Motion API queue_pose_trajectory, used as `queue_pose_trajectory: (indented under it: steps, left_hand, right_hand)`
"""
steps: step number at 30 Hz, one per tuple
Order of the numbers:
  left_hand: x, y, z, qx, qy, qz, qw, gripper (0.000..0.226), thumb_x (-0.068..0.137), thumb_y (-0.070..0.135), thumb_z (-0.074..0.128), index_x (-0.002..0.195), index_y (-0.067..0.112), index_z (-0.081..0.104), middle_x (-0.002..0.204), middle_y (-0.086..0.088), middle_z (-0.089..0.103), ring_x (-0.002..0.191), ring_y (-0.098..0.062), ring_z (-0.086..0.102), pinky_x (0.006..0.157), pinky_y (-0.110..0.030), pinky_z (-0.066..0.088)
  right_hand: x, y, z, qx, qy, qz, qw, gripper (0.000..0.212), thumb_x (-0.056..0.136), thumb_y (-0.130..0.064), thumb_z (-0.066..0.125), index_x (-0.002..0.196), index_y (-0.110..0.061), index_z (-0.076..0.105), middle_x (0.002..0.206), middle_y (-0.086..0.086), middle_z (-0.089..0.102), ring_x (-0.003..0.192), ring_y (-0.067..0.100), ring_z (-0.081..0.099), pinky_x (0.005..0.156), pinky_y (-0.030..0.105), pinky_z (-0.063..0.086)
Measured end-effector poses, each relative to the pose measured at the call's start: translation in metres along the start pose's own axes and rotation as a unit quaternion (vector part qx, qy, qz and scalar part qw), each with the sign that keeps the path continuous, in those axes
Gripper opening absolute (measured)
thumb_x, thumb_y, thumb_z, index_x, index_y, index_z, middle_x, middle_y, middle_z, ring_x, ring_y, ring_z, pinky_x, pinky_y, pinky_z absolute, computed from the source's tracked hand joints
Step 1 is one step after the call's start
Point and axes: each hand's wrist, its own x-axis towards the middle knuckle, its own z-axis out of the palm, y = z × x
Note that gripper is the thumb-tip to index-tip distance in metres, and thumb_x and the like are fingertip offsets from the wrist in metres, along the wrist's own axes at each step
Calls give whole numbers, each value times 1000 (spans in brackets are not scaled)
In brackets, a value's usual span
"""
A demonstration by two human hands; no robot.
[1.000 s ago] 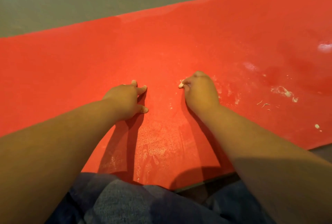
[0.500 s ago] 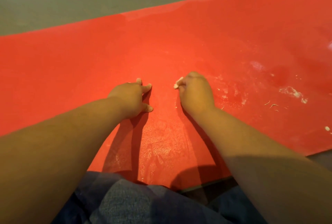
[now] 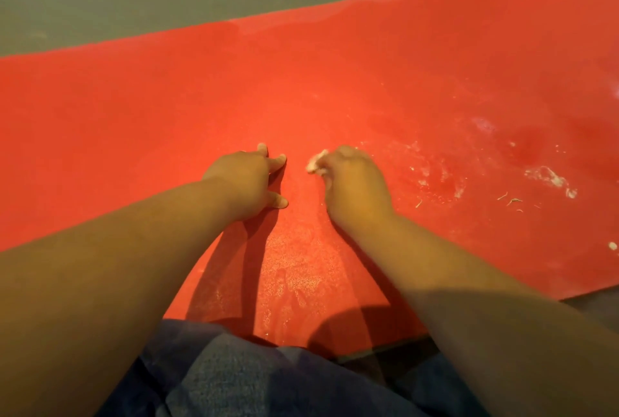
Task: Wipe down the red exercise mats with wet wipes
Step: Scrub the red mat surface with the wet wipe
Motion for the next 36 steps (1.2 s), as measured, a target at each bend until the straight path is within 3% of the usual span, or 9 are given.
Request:
queue_pose_trajectory:
  steps: [4,11,14,17,24,27,29,31,36]
  left_hand:
    - [-1,0,1,11,-4,5,1000,84,84,57,61,151,34,16,161,-3,8,139,-29,32,102,-37,36]
    - [1,0,-1,7,-2,3,1000,84,84,55,62,151,33,17,161,-4,7,138,-30,32,101,-37,37]
    - [0,0,0,11,-9,4,1000,85,84,55,62,151,33,16,161,-4,7,138,-30,32,102,-38,37]
    - [0,0,1,16,-7,5,1000,85,84,56,61,152,33,15,161,-4,7,138,-31,32,102,-39,37]
    - [3,0,0,11,-7,1,1000,85,83,56,62,151,35,16,161,-2,7,137,-30,34,100,-37,38]
    - [3,-1,0,19,-6,4,1000,86,82,58,62,151,34,16,161,-3,8,136,-30,36,99,-37,39]
    - [2,-1,1,21,-7,4,1000,87,82,58,62,151,34,15,161,-3,8,137,-31,35,99,-38,39]
    - [2,-1,2,22,-7,3,1000,86,83,58,61,151,35,14,161,-2,7,137,-30,34,99,-38,39]
    - [3,0,0,16,-4,1,1000,86,83,57,63,151,35,15,161,-2,5,138,-29,34,100,-37,38]
  right_hand:
    - [-51,6,-5,35,-52,-92,994,24,86,-4,60,101,-19,72,91,0,63,89,21,55,74,29,42]
    - [18,19,-9,6,26,80,996,24,88,-7,54,104,-14,70,101,5,58,89,23,56,69,26,41]
    - [-27,-2,5,25,6,-14,1000,22,89,-9,55,104,-16,69,89,-3,50,81,16,47,64,21,32]
    - [-41,8,-2,38,-45,-73,996,22,85,-8,57,101,-15,71,88,-1,56,87,18,52,73,25,40]
    - [17,31,-13,19,26,102,994,22,86,-6,54,102,-8,70,105,10,59,93,25,56,76,26,38]
    - [-18,2,3,48,5,36,998,19,89,-10,57,101,-14,70,97,-1,58,81,12,50,65,15,34]
    - [-46,-2,4,60,-41,-45,996,17,87,-12,58,98,-16,71,92,0,60,83,14,52,69,20,35]
    - [-43,15,-9,49,-64,-60,995,17,88,-15,58,98,-18,72,90,1,61,86,18,55,74,26,40]
    - [18,51,-23,-21,34,99,994,21,88,-8,54,100,-8,71,102,13,60,94,29,56,75,29,35]
